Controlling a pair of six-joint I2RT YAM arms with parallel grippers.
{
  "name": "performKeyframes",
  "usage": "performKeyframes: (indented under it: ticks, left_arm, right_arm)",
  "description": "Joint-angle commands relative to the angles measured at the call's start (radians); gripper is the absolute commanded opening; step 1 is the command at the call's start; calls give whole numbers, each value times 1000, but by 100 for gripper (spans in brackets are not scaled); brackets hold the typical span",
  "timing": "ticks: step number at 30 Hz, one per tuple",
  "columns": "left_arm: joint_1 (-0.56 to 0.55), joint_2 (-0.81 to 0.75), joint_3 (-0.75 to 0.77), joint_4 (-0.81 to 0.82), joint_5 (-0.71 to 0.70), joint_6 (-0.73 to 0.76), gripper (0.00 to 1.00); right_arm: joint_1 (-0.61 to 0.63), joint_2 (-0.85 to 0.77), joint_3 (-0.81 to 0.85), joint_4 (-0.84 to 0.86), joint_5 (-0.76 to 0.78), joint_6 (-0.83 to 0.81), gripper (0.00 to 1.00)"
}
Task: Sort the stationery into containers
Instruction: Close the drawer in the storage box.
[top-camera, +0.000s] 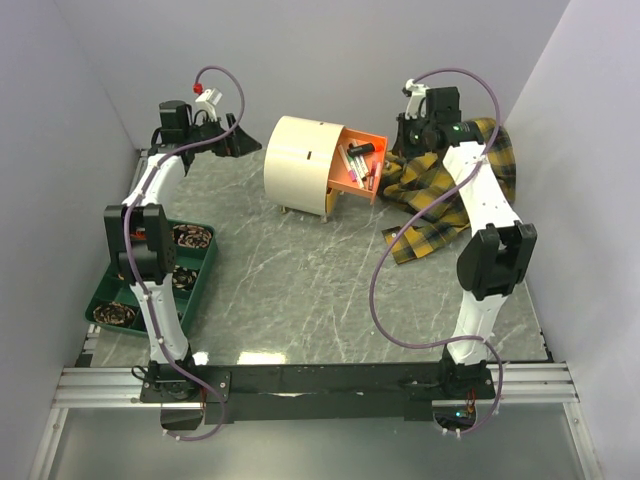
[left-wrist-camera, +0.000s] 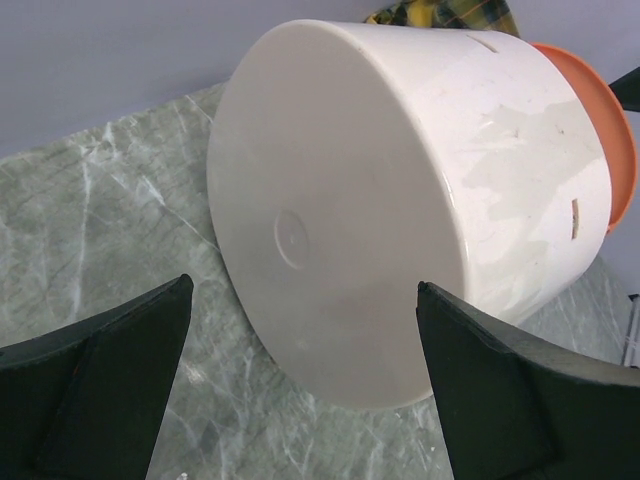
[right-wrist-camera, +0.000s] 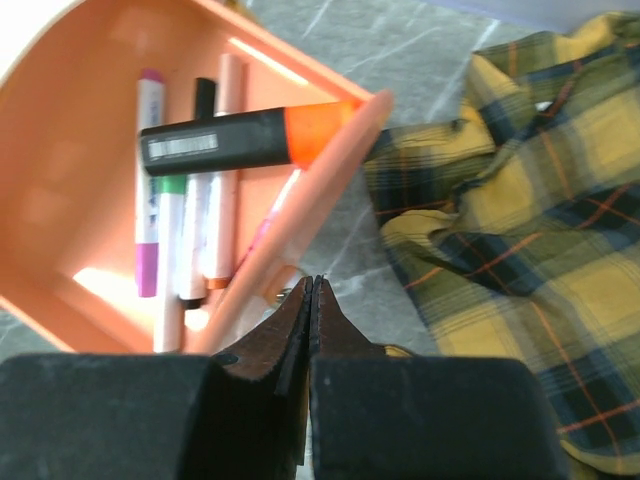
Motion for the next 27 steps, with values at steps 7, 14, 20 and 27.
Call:
performKeyframes:
  ticks: [7,14,20,27]
  left_arm:
    - [-16,22,57,95,82,-48,99]
    - [-17,24,47,104,96,-56,99]
    - [-16,27,50,105,102,-60,100]
    - [-40,25,49,101,98,-54,99]
  right_arm:
    - [54,48,63,-10,-81,-2,0]
    - [75,71,111,-4,-104,19,0]
    - [89,92,146,11,-147,46,0]
    - [130,151,201,17,-152,70,2]
